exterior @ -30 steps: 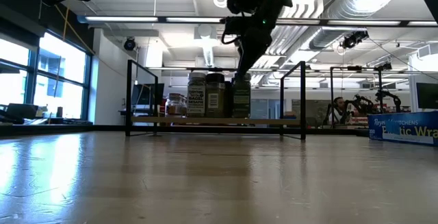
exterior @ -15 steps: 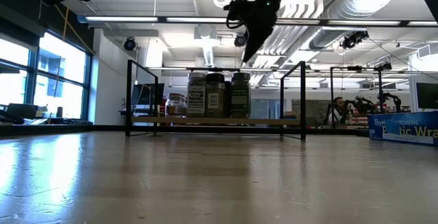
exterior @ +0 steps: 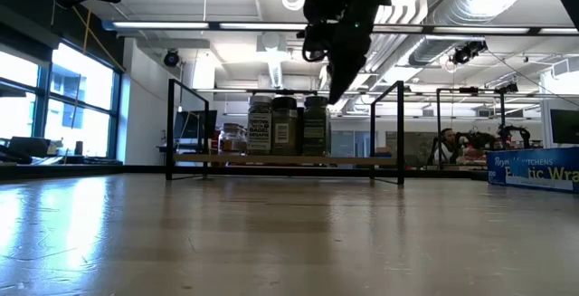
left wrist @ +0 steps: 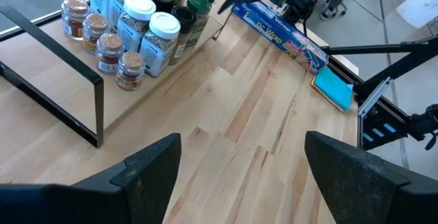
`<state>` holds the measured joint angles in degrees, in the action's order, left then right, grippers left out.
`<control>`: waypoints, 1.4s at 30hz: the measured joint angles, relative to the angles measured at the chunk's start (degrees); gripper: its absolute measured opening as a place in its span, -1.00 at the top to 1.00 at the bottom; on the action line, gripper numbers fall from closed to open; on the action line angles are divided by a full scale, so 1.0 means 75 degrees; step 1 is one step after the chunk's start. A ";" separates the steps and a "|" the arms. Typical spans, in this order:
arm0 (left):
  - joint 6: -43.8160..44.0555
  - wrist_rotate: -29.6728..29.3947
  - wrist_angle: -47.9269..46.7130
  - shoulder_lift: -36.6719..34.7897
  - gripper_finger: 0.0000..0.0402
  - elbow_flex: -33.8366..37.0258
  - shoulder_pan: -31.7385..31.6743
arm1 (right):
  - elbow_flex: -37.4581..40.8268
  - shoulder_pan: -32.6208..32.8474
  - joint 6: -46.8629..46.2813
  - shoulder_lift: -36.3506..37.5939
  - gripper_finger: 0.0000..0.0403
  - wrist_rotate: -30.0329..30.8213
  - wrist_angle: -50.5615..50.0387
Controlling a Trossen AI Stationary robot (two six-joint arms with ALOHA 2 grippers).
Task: Shelf spices
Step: Put the green seasoning bottle on the shelf aligned with the other green seasoning bottle, then return to Home Position
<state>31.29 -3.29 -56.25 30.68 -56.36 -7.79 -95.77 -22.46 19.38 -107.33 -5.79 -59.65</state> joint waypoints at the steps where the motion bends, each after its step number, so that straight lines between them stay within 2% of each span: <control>1: 0.0000 -0.0003 0.0000 0.0000 -0.53 0.0000 0.0000 | 0.0000 -0.0003 -0.0002 0.0000 0.50 0.0117 0.0053; 7: 0.0001 0.0000 0.0000 0.0003 -0.53 0.0000 0.0003 | -0.0070 -0.0006 -0.0101 0.0000 0.56 0.0906 0.0060; 13: 0.0047 -0.0009 0.0003 0.0003 -0.53 0.0000 0.0001 | -0.0408 0.0058 -0.1054 0.0371 0.57 0.0975 -0.0561; 15: 0.0190 -0.0041 0.0010 0.0000 -0.53 0.0000 0.0000 | -0.0408 0.0115 -0.1360 0.0818 0.60 0.0832 -0.0645; 19: 0.0076 -0.0191 0.0248 0.0000 -0.52 0.0000 0.0003 | 0.0097 0.0052 -0.1557 0.2104 0.73 -0.0212 -0.0666; 23: -0.0127 -0.0446 0.0609 0.0000 -0.49 0.0000 0.0002 | 0.1684 -0.0341 -0.2468 0.3943 0.86 -0.1106 -0.0101; 27: -0.0192 -0.0847 0.0874 0.0002 -0.48 0.0000 -0.0003 | 0.4141 -0.0435 -0.3651 0.6262 0.93 -0.1857 0.1784; 33: -0.0201 -0.1609 0.0938 0.0001 -0.48 0.0000 -0.0003 | 0.7526 0.0014 -0.4962 0.9266 0.94 -0.1977 0.4788; 37: -0.0201 -0.2309 0.0941 0.0001 -0.48 0.0000 -0.0003 | 0.9184 0.0338 -0.5466 1.0393 0.94 -0.2296 0.6729; 42: -0.0201 -0.2999 0.0939 0.0000 -0.48 0.0000 -0.0003 | 1.0596 0.0915 -0.6448 1.0833 0.94 -0.1954 0.9409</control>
<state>29.78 -25.78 -49.21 30.68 -56.36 -7.81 -16.29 -15.60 -28.99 -26.08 -20.45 10.92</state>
